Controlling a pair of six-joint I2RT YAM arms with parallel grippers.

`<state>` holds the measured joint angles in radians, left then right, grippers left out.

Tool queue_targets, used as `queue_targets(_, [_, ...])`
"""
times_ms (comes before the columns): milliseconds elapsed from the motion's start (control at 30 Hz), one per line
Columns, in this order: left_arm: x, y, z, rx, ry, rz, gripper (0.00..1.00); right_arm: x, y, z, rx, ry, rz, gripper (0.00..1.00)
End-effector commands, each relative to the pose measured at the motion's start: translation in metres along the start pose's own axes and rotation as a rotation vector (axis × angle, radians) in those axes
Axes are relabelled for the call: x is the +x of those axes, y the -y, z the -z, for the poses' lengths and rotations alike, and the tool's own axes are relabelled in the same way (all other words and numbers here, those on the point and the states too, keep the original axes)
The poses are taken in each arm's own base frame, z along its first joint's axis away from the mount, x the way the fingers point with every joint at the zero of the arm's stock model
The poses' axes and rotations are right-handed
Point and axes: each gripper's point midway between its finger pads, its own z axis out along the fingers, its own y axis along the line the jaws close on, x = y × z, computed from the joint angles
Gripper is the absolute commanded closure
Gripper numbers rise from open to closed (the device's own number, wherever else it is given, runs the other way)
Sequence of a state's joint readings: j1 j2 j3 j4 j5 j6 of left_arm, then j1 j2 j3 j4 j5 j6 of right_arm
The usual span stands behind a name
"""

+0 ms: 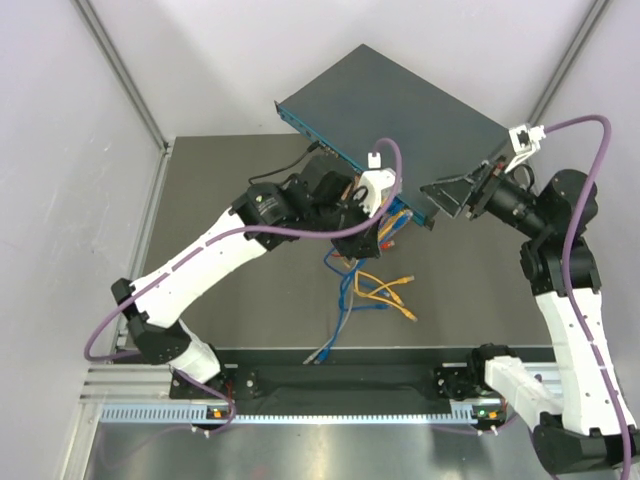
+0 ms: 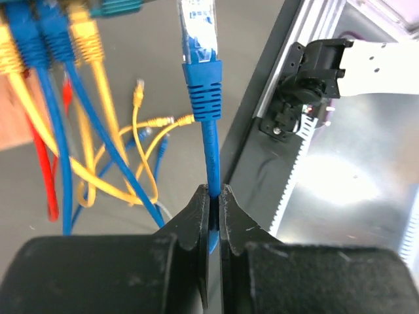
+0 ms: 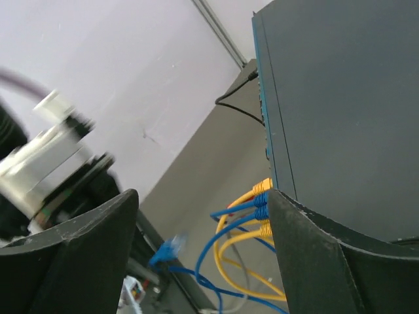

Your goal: Insert the plug into the switch port

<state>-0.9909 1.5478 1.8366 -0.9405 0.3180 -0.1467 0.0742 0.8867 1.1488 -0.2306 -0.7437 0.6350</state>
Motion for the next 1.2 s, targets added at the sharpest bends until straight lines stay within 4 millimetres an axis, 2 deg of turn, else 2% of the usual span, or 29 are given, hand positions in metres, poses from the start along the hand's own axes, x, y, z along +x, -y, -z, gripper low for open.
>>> queue_targets(0, [0.003,0.0,0.01,0.053,-0.065,0.149,1.0,-0.007,-0.015,0.014,-0.024,0.007,0.188,0.22])
queue_targets(100, [0.006,-0.015,0.009,-0.007,-0.091,0.153,1.0,-0.001,-0.014,0.018,-0.024,-0.032,0.244,0.31])
queue_targets(133, [0.009,-0.019,0.009,-0.022,-0.102,0.143,1.0,0.004,-0.009,0.018,-0.011,-0.057,0.24,0.39])
queue_targets(200, [0.007,-0.02,0.011,-0.032,-0.102,0.126,1.0,0.013,-0.009,0.017,-0.037,-0.088,0.222,0.43])
queue_targets(233, [0.004,-0.021,0.011,-0.031,-0.101,0.108,1.0,0.02,-0.009,0.015,-0.064,-0.099,0.19,0.43])
queue_targets(267, [0.004,-0.023,0.01,-0.035,-0.102,0.099,1.0,0.015,-0.013,0.014,-0.075,-0.082,0.184,0.41])
queue_targets(300, [0.0,-0.023,0.011,-0.039,-0.086,0.086,1.0,0.024,-0.01,0.012,-0.097,-0.097,0.147,0.4])
queue_targets(433, [-0.006,-0.016,0.008,-0.01,-0.066,0.052,1.0,0.032,-0.009,-0.002,-0.135,-0.112,0.016,0.32])
queue_targets(600, [-0.011,-0.014,0.01,0.0,-0.049,0.022,1.0,0.048,-0.017,-0.017,-0.19,-0.181,-0.045,0.32])
queue_targets(667, [-0.013,-0.012,0.01,0.014,-0.043,0.009,1.0,0.048,-0.019,-0.021,-0.202,-0.177,-0.056,0.34])
queue_targets(900, [-0.016,-0.012,0.014,0.006,-0.021,-0.007,1.0,0.061,-0.019,-0.029,-0.242,-0.217,-0.138,0.62])
queue_targets(933, [-0.016,-0.012,0.014,0.005,-0.021,-0.009,1.0,0.061,-0.02,-0.03,-0.248,-0.22,-0.155,0.73])
queue_targets(1000, [-0.018,-0.014,0.014,-0.004,-0.013,-0.016,1.0,0.061,-0.022,-0.031,-0.268,-0.218,-0.166,0.83])
queue_targets(1033, [-0.021,-0.014,0.014,-0.007,0.002,-0.023,1.0,0.06,-0.024,-0.032,-0.275,-0.218,-0.182,1.0])
queue_targets(1067, [-0.024,-0.015,0.015,-0.012,0.017,-0.03,1.0,0.061,-0.022,-0.033,-0.273,-0.22,-0.196,1.0])
queue_targets(1100, [-0.024,-0.016,0.018,-0.021,0.032,-0.037,0.96,0.062,-0.022,-0.034,-0.273,-0.225,-0.211,1.0])
queue_targets(1133, [-0.036,-0.023,0.019,-0.071,0.091,-0.041,0.89,0.059,-0.024,-0.035,-0.282,-0.214,-0.23,1.0])
queue_targets(1167, [-0.032,-0.032,0.015,-0.11,0.1,-0.026,0.84,0.059,-0.023,-0.036,-0.276,-0.208,-0.254,1.0])
